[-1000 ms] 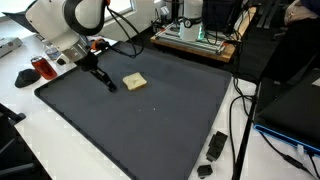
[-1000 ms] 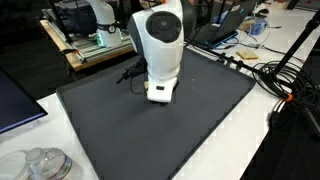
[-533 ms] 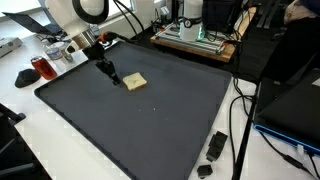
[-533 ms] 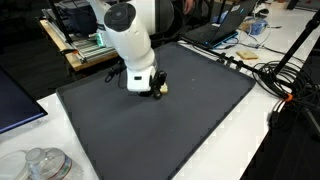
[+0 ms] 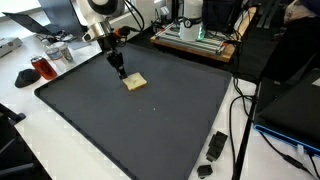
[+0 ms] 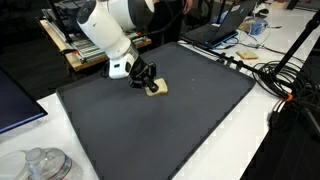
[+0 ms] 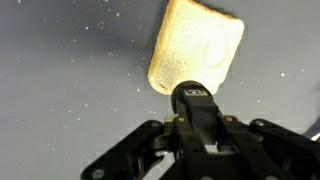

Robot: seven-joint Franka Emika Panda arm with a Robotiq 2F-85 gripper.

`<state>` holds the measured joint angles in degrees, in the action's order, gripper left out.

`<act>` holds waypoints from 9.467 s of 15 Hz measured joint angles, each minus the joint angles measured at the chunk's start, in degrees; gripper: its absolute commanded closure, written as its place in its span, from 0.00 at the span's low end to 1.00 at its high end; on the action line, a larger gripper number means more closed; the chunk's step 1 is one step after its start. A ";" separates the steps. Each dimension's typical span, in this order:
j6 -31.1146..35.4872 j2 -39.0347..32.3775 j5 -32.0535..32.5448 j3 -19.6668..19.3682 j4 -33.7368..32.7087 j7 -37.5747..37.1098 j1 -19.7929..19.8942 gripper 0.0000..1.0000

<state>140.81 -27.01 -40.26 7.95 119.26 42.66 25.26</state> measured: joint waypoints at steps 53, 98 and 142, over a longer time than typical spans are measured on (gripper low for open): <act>30.23 34.51 -103.97 -8.38 30.17 83.55 -23.61 0.95; 11.59 27.45 15.42 -10.88 22.57 -24.97 -5.34 0.95; 11.22 16.51 41.90 -7.91 16.59 -54.56 -23.76 0.95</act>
<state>152.03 -10.50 1.64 0.03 135.85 -11.89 1.50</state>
